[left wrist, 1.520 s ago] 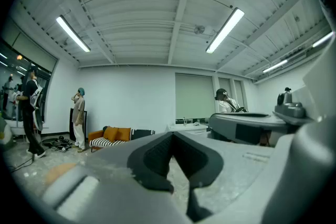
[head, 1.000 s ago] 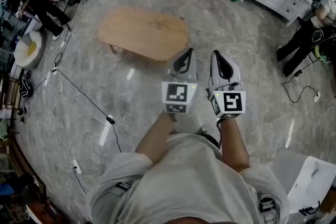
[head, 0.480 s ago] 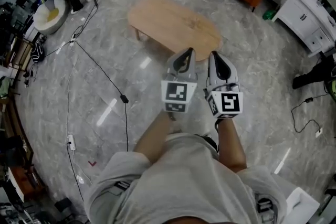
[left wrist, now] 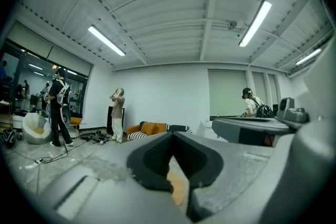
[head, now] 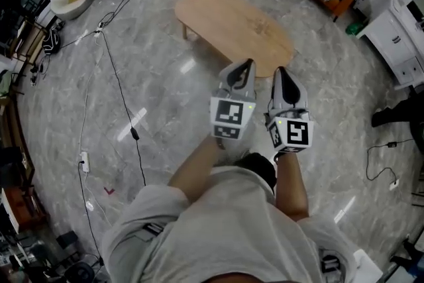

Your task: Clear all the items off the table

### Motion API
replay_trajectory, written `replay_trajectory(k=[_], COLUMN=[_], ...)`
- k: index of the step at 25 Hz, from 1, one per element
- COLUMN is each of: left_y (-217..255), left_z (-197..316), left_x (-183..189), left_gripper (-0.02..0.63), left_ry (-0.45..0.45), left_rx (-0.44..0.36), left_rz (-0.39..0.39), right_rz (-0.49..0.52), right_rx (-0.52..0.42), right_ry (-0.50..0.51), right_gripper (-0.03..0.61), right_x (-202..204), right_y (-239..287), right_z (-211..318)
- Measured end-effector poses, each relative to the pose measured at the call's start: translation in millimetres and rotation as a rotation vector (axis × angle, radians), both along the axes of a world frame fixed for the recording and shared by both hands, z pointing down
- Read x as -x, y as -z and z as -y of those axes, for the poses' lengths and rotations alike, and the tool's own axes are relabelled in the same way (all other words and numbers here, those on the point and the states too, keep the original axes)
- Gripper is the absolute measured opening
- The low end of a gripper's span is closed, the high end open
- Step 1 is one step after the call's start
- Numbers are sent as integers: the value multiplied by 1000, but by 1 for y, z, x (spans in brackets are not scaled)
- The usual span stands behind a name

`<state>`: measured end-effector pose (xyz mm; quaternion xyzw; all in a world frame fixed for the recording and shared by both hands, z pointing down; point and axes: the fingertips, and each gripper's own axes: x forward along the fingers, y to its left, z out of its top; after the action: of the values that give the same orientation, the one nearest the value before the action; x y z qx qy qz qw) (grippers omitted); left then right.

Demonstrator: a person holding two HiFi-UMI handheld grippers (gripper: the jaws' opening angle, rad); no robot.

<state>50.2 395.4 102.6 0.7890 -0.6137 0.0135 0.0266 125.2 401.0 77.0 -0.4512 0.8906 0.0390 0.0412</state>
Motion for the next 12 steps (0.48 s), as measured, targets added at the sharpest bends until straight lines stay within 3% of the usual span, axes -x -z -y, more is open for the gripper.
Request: replay_trajectory(k=[4, 12], left_y=[-11, -37], left_z=[22, 127], left_x=[11, 30], left_gripper=[20, 20], left_ry=[14, 58], left_rx=[17, 82], left_rz=[-16, 23], right_rz=[-10, 24], right_rx=[27, 80], right_ry=[3, -9], right_gripper=[6, 6], right_x=[5, -2], right_y=[-11, -33], right_z=[28, 149])
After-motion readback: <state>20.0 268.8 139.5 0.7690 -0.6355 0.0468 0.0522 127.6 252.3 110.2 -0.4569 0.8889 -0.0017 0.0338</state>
